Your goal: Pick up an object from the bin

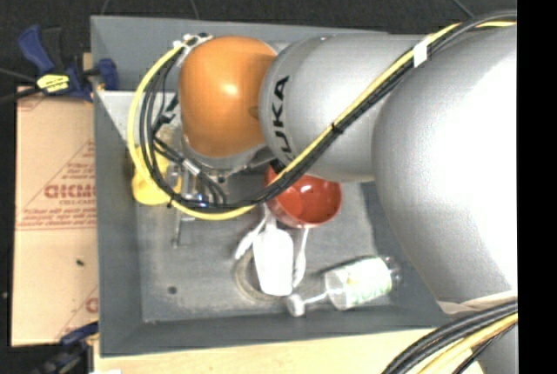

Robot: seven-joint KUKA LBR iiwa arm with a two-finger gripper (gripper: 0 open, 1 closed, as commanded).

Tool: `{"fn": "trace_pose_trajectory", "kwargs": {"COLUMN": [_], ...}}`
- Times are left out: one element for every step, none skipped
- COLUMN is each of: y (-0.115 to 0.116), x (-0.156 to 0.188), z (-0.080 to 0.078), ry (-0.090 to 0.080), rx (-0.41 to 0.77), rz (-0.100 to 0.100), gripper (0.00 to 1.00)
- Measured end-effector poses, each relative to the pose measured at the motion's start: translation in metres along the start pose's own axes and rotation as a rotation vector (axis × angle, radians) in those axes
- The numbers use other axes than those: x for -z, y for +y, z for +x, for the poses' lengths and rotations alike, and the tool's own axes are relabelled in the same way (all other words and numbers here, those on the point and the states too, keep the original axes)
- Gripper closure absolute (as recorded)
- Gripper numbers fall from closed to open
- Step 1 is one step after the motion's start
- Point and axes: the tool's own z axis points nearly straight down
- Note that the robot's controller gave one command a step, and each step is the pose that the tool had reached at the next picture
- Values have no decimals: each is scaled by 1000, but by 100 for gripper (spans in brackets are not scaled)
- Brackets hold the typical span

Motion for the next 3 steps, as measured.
{"fn": "trace_pose_trajectory", "kwargs": {"y": [-1,-39,-24], "x": [5,-92,-85], "z": [-2,-49,-57], "ry": [-7,-5,-17], "rx": [-6,111,242], "rz": [-2,0,3], "gripper": [0,0,0]}}
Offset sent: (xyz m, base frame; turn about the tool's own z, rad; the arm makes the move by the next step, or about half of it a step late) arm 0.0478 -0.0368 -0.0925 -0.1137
